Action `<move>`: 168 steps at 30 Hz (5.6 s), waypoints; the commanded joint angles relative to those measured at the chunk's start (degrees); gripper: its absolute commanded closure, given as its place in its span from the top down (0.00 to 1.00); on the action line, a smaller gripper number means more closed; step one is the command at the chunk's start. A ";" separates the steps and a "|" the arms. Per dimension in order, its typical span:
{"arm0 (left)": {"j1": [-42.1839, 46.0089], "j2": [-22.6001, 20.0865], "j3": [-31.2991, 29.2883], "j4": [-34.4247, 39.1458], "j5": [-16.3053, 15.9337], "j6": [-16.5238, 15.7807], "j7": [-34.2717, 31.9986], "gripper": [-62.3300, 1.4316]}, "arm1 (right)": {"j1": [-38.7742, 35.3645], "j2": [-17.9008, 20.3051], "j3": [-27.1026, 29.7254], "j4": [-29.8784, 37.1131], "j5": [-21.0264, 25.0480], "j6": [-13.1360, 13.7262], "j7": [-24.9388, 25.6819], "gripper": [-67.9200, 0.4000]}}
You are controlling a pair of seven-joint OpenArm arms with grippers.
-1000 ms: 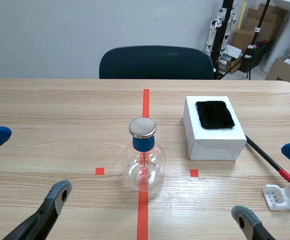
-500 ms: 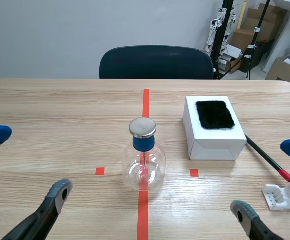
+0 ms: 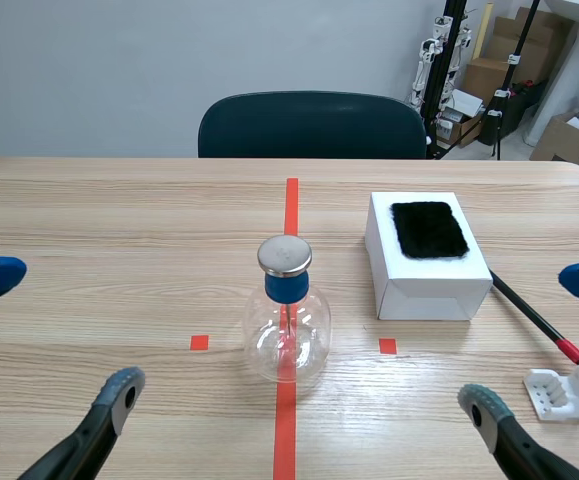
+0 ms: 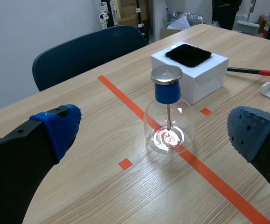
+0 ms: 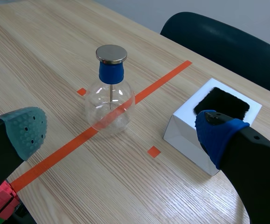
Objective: Do the electroscope experiment. pick up the black charging rod
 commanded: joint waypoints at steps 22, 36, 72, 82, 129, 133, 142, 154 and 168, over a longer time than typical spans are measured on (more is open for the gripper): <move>-22.23 -5.90 0.44 -35.06 5.20 -11.21 -29.22 1.00 | 13.00 0.61 0.81 0.33 1.09 -4.39 -22.08 0.98; -31.98 -6.10 0.44 -50.07 14.32 -16.00 -40.24 1.00 | 31.04 4.76 0.74 0.31 15.02 -4.26 -60.28 0.98; -44.74 -6.10 0.48 -70.14 33.27 -16.35 -56.06 1.00 | 70.58 2.29 -15.43 -31.45 21.46 -4.70 -98.64 0.98; -44.74 -7.17 0.48 -70.25 35.95 -16.39 -56.06 1.00 | 73.09 -0.90 -16.44 -38.84 20.37 -4.72 -102.12 0.98; -44.68 -10.38 11.19 -69.70 29.14 -12.22 -56.06 1.00 | 81.57 -6.73 -16.35 -59.71 16.90 -9.25 -100.69 0.98; -44.68 -10.38 11.19 -69.70 29.14 -12.22 -56.06 1.00 | 81.24 -6.47 -16.35 -59.71 17.40 -9.25 -100.26 0.98; -44.68 -10.38 11.19 -69.70 29.14 -12.22 -56.06 1.00 | 81.09 -5.51 -16.35 -59.71 19.54 -9.22 -100.08 0.98; -44.50 -10.36 11.19 -69.70 28.92 -12.02 -56.06 1.00 | 80.13 -4.76 -16.35 -59.71 19.74 -9.20 -100.28 0.93; -44.41 -10.36 11.17 -69.70 28.92 -12.00 -56.06 1.00 | 80.30 -5.11 -16.35 -59.71 19.78 -9.20 -98.03 0.82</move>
